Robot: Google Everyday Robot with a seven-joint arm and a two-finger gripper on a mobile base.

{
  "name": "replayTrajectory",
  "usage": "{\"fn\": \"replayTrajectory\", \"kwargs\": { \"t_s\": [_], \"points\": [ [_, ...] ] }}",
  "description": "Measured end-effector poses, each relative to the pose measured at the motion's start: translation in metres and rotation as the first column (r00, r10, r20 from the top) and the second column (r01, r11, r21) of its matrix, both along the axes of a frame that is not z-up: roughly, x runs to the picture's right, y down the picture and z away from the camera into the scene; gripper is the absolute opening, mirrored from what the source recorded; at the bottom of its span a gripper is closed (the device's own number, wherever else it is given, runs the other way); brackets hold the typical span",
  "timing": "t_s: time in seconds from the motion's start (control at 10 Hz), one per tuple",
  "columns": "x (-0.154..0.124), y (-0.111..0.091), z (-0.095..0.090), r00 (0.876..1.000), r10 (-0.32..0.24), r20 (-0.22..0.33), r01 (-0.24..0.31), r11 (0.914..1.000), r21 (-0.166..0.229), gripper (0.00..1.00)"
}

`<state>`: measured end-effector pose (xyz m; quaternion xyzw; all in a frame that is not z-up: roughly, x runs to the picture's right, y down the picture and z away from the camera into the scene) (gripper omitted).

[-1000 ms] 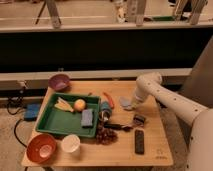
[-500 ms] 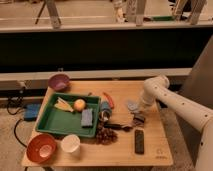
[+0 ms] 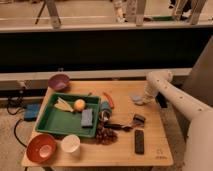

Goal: Wipe table surface with towel

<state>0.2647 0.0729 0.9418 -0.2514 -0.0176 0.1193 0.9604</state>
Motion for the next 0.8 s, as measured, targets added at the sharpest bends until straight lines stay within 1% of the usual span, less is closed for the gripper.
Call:
{"fn": "replayTrajectory", "kwargs": {
  "t_s": [0.1,0.2,0.3,0.4,0.6,0.7,0.8],
  "points": [
    [-0.003,-0.007,0.005,1.0,0.001,0.003,-0.001,1.0,0.008,0.08],
    [-0.015,-0.016,0.012,1.0,-0.006,0.015,0.006,0.9999,0.015,0.08],
    [-0.031,-0.019,0.016,0.999,-0.021,0.028,0.021,0.9997,0.016,0.08],
    [-0.048,-0.02,0.021,0.998,-0.036,0.042,0.036,0.9992,0.016,0.08],
    [-0.076,-0.019,0.027,0.995,-0.067,0.071,0.066,0.9977,0.013,0.08],
    [-0.083,-0.018,0.028,0.993,-0.084,0.086,0.084,0.9964,0.015,0.08],
    [-0.085,-0.016,0.024,0.991,-0.098,0.096,0.097,0.9952,0.016,0.08]
  ]
}}
